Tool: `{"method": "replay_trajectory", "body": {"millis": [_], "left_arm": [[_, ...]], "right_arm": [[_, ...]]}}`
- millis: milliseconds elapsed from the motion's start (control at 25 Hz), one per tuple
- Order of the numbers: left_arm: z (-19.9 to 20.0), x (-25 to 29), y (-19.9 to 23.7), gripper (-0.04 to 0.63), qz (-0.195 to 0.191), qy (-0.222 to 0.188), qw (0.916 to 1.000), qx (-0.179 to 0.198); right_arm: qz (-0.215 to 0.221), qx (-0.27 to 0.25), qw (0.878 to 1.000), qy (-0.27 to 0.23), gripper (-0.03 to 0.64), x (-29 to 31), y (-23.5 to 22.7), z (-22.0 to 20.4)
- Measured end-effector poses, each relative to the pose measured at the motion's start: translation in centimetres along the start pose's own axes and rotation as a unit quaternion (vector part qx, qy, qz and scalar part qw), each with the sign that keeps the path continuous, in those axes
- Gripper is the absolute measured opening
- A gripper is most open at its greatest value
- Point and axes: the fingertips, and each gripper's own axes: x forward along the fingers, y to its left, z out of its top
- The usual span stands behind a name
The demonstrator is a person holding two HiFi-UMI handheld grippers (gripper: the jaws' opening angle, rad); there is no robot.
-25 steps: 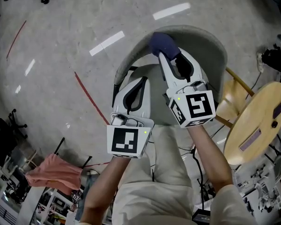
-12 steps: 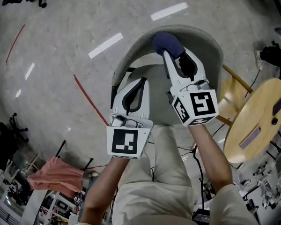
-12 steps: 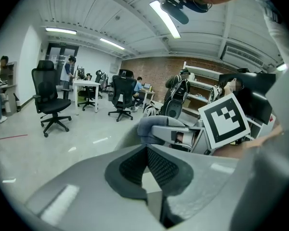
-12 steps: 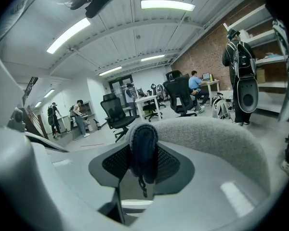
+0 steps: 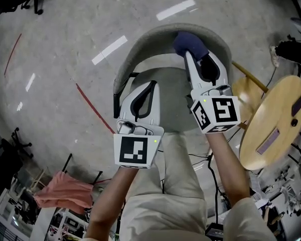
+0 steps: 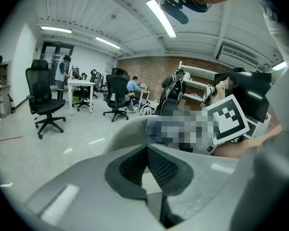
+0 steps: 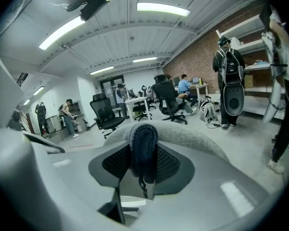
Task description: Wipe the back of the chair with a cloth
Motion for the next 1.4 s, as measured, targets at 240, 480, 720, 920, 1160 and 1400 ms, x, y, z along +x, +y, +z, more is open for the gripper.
{"method": "replay_trajectory", "body": {"millis": [240,480,720,920,1160,1400], "left_arm": [[-0.2,0.5,-0.8,0.0,-0.01,0.005,0.9999,0.008],[-0.3,0.9,-1.6,0.0,-0.02,0.004,0.9997,0.015],[-0.2,0.8,-2.6,0.0,-0.027,0.0,0.9994,0.021],[-0.6,0.3,-2.2,0.0,-0.025,0.003,0.9995,0.021],[-0.8,-0.4,-2.1,0.0,-0.021,0.001,0.9995,0.022],[-1.2,-1.6,-1.9,0.0,-0.014,-0.002,0.9997,0.02]], "right_arm": [[-0.029,0.011,1.0,-0.003,0.149,-1.2,-1.8,-0.2],[-0.083,0.035,0.996,0.0,0.149,-2.9,-4.1,-1.0],[-0.125,0.039,0.991,0.002,0.149,-4.7,-6.2,-1.6],[-0.142,0.037,0.989,0.005,0.149,-5.4,-7.0,-2.1],[-0.174,0.038,0.984,0.011,0.149,-6.5,-8.1,-2.7],[-0.18,0.047,0.982,0.009,0.147,-7.6,-7.8,-3.4]]}}
